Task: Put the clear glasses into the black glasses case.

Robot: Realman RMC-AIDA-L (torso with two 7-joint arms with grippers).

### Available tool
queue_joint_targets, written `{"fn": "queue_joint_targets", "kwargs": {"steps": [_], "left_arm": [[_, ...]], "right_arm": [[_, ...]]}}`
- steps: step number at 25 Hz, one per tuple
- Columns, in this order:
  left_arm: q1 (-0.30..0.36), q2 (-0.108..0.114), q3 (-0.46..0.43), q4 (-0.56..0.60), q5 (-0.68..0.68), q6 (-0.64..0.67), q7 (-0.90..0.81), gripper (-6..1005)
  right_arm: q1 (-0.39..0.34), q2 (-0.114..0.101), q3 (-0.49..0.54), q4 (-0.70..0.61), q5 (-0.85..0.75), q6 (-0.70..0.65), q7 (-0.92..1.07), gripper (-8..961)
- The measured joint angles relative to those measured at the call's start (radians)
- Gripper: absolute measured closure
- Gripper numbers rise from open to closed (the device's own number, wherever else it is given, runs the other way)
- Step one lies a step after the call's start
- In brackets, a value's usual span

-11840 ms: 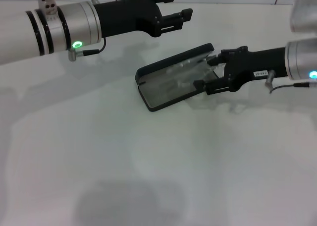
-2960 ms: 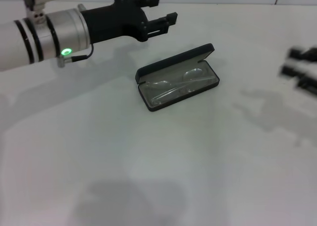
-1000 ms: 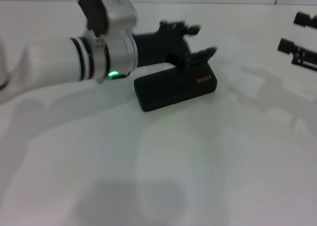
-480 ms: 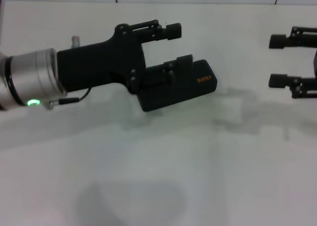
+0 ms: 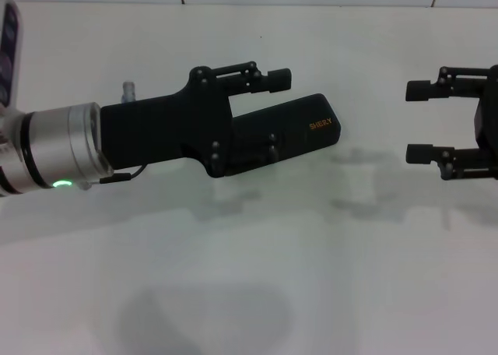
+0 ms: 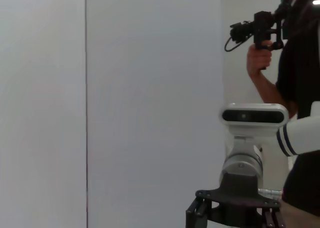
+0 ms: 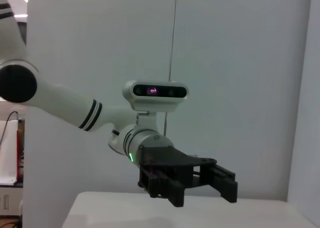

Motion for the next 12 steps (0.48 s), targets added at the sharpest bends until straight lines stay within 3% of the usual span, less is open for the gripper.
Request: {"fn": "queue_joint_targets", "kwargs": {"steps": [8, 12], "left_arm": [[0.003, 0.014, -0.006, -0.004, 0.044, 0.002, 0.008, 361], [0.010, 0.016, -0.007, -0.003, 0.074, 0.003, 0.028, 361]], "right_arm": [[-0.021, 0.046, 0.008, 0.054, 0.011, 0.052, -0.131, 255], [-0.021, 0.053, 0.004, 0.075, 0.011, 0.062, -0.155, 255]]}}
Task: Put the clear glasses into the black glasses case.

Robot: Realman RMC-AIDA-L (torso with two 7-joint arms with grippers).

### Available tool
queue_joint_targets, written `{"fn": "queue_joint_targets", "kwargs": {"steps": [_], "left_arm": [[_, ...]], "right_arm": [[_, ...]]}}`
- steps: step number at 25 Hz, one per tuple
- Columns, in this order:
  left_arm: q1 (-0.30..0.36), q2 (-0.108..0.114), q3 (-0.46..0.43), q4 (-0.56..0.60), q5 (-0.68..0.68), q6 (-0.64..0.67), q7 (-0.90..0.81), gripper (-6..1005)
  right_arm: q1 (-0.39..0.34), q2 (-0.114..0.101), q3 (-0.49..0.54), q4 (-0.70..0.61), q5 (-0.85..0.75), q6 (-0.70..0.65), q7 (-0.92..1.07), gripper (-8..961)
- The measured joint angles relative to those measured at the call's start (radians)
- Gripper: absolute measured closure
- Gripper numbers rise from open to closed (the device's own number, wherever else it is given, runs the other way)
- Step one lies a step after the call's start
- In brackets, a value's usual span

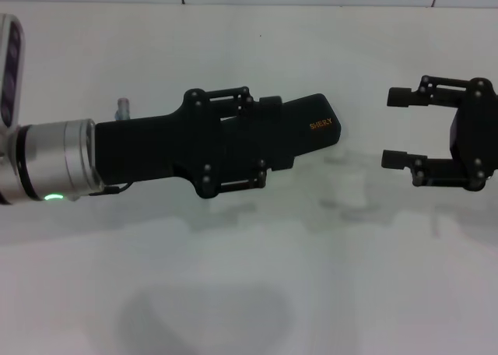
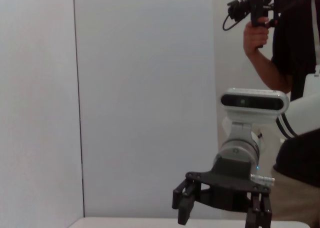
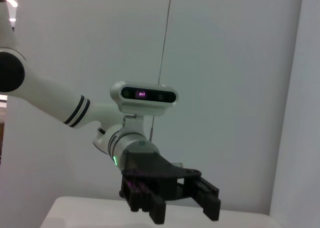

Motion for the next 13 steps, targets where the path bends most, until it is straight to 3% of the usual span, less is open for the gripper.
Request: {"fn": "queue_joint_targets", "kwargs": {"steps": [13], "left_arm": [[0.013, -0.007, 0.002, -0.007, 0.010, 0.000, 0.025, 361]], "right_arm": [[-0.002, 0.003, 0.003, 0.026, 0.000, 0.008, -0.034, 255]]}}
